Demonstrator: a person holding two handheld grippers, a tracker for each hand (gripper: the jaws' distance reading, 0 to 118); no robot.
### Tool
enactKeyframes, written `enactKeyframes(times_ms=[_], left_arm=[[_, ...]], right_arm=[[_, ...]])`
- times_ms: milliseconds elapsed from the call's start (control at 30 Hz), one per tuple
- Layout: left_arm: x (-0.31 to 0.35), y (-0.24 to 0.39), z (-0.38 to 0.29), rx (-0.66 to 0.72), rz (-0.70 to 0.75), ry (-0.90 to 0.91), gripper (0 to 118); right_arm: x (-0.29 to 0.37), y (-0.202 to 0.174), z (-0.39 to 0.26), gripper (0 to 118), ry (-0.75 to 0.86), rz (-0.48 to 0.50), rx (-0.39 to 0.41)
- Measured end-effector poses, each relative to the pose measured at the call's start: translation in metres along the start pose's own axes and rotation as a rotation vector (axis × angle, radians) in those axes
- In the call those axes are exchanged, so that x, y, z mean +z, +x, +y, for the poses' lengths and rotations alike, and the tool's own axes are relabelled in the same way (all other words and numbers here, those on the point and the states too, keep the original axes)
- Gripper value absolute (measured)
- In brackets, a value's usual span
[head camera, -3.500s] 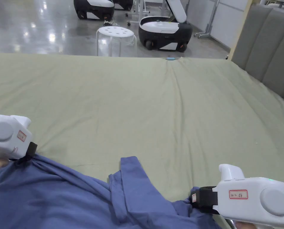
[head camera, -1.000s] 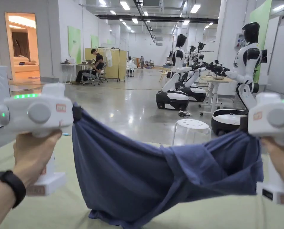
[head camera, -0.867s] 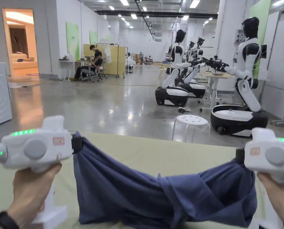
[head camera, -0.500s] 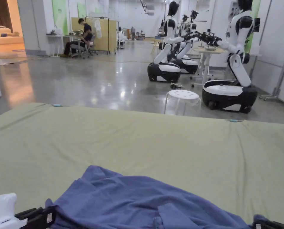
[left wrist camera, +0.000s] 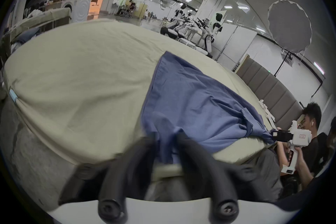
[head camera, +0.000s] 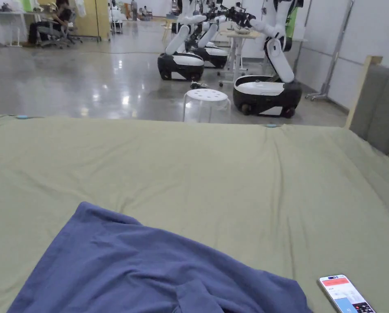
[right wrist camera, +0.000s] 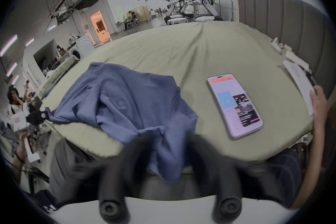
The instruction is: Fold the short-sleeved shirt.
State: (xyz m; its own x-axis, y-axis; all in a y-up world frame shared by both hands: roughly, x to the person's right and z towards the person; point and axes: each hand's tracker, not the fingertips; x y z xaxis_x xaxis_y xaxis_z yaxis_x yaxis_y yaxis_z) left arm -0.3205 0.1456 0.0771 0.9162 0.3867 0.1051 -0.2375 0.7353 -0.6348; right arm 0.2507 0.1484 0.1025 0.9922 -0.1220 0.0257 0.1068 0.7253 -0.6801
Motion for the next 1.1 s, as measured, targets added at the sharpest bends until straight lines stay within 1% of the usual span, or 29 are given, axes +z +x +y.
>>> enactKeyframes(times_ms=[33, 67, 100, 167, 200, 300, 367, 433, 467, 500, 600, 633, 667, 700, 767, 800, 833, 867, 900, 967, 1000, 1100], left_arm=[[0.002, 0.001, 0.002, -0.022, 0.011, 0.020, 66], [0.008, 0.005, 0.006, -0.054, 0.010, 0.055, 65], [0.015, -0.001, 0.010, -0.075, 0.001, 0.091, 65], [0.030, 0.011, 0.017, -0.152, 0.004, 0.176, 65], [0.039, 0.021, 0.021, -0.190, 0.018, 0.242, 65], [0.069, 0.051, 0.027, -0.271, 0.003, 0.377, 65], [0.081, 0.067, 0.026, -0.300, 0.009, 0.441, 65], [0.090, 0.080, 0.024, -0.331, -0.021, 0.470, 65], [0.094, 0.087, 0.020, -0.345, -0.030, 0.483, 65], [0.096, 0.094, 0.018, -0.364, -0.029, 0.488, 65], [0.101, 0.109, 0.007, -0.429, -0.017, 0.488, 65], [0.102, 0.111, 0.004, -0.432, -0.005, 0.485, 65], [0.102, 0.114, 0.001, -0.442, -0.003, 0.472, 65], [0.102, 0.116, -0.003, -0.447, -0.002, 0.468, 63], [0.101, 0.123, -0.007, -0.463, -0.012, 0.443, 61], [0.101, 0.127, -0.009, -0.461, -0.007, 0.433, 45], [0.101, 0.129, -0.011, -0.467, -0.004, 0.413, 19], [0.101, 0.131, -0.013, -0.467, 0.001, 0.420, 5], [0.100, 0.132, -0.013, -0.476, 0.042, 0.439, 4], [0.103, 0.132, -0.012, -0.481, 0.020, 0.423, 4], [0.103, 0.134, -0.011, -0.471, 0.042, 0.422, 4], [0.106, 0.128, -0.006, -0.409, 0.014, 0.412, 4]], right_arm=[[0.002, 0.001, 0.001, 106, 0.006, -0.013, 0.011], [0.009, 0.005, 0.001, 108, 0.025, -0.018, 0.017], [0.017, 0.005, 0.004, 103, 0.065, -0.012, 0.027], [0.033, 0.006, 0.012, 105, 0.120, -0.024, 0.035], [0.044, 0.004, 0.014, 105, 0.173, -0.032, 0.036], [0.071, 0.000, 0.023, 105, 0.302, 0.001, 0.000], [0.085, 0.000, 0.021, 105, 0.378, 0.030, -0.026], [0.094, -0.007, 0.021, 105, 0.424, 0.068, -0.033], [0.100, -0.023, 0.021, 105, 0.443, 0.080, -0.036], [0.103, -0.030, 0.020, 105, 0.455, 0.091, -0.037], [0.106, -0.040, 0.019, 105, 0.439, 0.115, -0.028], [0.106, -0.042, 0.018, 102, 0.433, 0.124, -0.020], [0.106, -0.046, 0.015, 97, 0.433, 0.123, -0.014], [0.106, -0.049, 0.013, 86, 0.432, 0.125, -0.010], [0.105, -0.050, 0.011, 57, 0.423, 0.132, -0.006], [0.104, -0.052, 0.010, 37, 0.420, 0.130, -0.008], [0.103, -0.053, 0.009, 25, 0.415, 0.128, -0.011], [0.102, -0.052, 0.010, 12, 0.404, 0.125, -0.014], [0.102, -0.052, 0.010, 0, 0.400, 0.121, -0.012], [0.102, -0.052, 0.009, 0, 0.407, 0.107, 0.002], [0.104, -0.048, 0.014, 0, 0.402, 0.097, 0.015], [0.106, -0.046, 0.016, 0, 0.420, 0.071, 0.045]])
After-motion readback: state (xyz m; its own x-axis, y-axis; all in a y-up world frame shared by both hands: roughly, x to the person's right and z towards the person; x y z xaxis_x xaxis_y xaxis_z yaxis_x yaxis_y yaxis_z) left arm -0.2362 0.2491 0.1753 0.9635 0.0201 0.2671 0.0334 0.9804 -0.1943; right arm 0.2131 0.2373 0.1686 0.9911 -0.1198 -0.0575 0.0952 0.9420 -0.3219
